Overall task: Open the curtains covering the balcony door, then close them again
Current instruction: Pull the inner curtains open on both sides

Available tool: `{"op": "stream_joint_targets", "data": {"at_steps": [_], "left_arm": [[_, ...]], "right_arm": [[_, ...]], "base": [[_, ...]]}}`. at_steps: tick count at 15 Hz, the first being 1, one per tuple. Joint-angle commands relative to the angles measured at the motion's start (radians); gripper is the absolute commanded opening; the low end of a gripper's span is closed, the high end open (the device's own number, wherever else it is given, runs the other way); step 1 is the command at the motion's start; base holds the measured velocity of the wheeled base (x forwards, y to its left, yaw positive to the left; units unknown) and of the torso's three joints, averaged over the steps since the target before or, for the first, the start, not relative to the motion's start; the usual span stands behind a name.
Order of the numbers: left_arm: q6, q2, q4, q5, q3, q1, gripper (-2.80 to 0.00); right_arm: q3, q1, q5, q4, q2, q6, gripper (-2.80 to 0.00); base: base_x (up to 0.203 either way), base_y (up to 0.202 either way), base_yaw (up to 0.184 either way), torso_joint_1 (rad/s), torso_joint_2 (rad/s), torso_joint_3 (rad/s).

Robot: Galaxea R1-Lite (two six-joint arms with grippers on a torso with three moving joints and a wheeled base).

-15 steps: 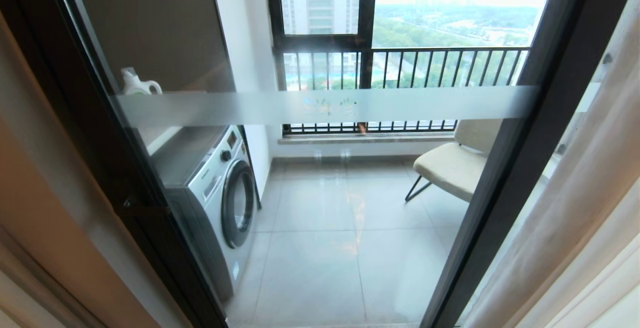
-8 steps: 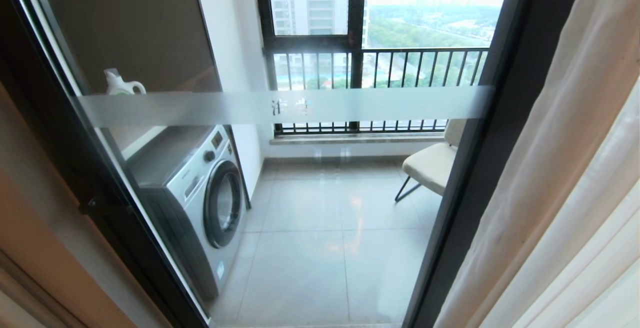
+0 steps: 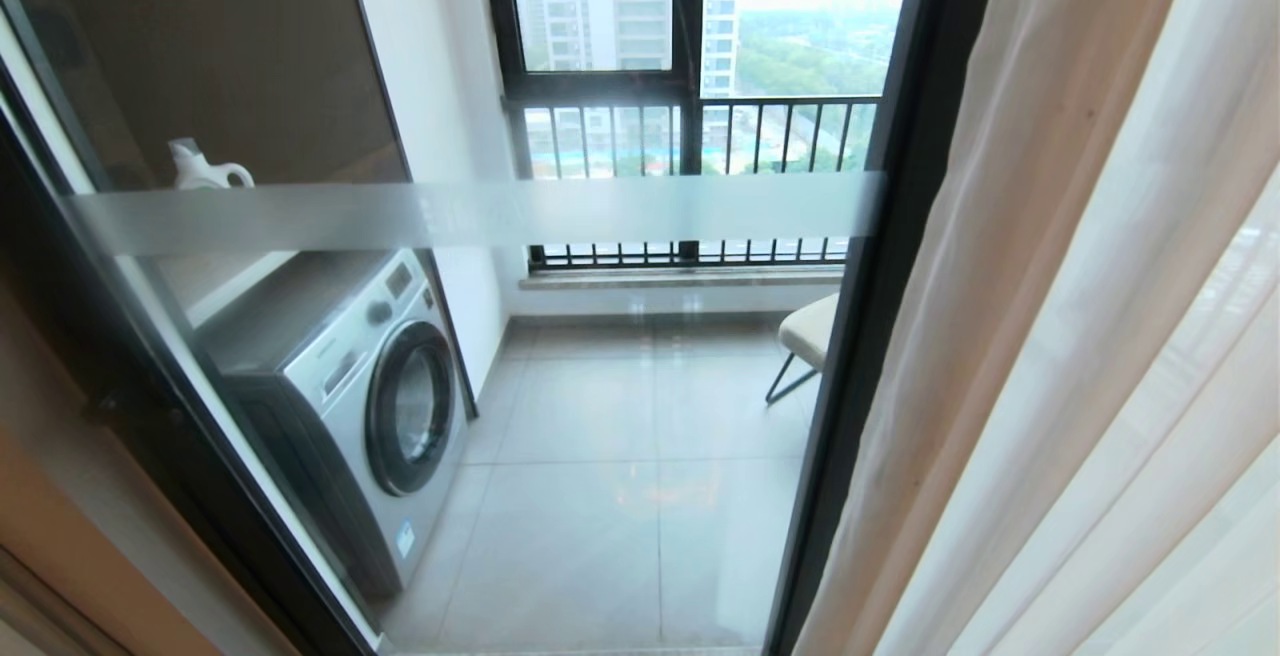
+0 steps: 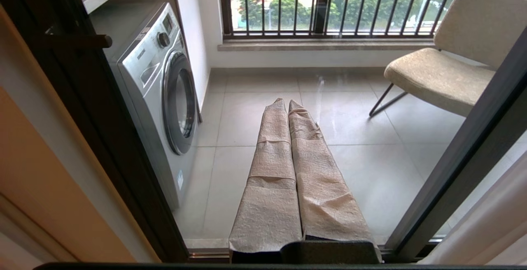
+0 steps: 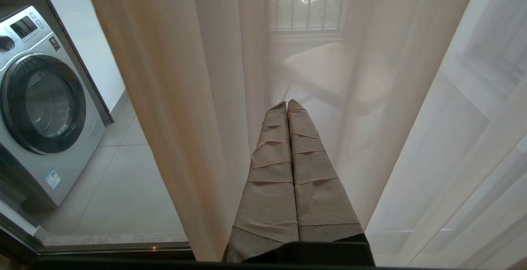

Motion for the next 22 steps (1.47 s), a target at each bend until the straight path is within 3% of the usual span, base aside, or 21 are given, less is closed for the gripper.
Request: {"op": "stream_joint_targets", "data": {"at_steps": [1, 20, 22], "left_arm": [[0.0, -0.002, 0.0, 0.0, 0.0, 0.0, -2.8], [0.0, -0.002, -0.001, 0.0, 0.0, 0.0, -2.8], [0.0, -0.002, -0.001, 0.0, 0.002, 0.0, -2.8]], "right_arm": [[0.0, 0.0, 0.0, 0.0, 0.0, 0.0, -2.8], [0.0, 0.0, 0.001, -0.042, -0.001, -0.022, -2.8], [-0.033, 0.0, 0.077, -0.086, -0.002, -0.012, -2.8]], "base": [[0.0, -0.138, 0.006, -0.002, 0.0, 0.002], [0.0, -0.004, 0.0, 0.0, 0.0, 0.0], [0.0, 0.0, 0.0, 0.0, 0.0, 0.0]]}}
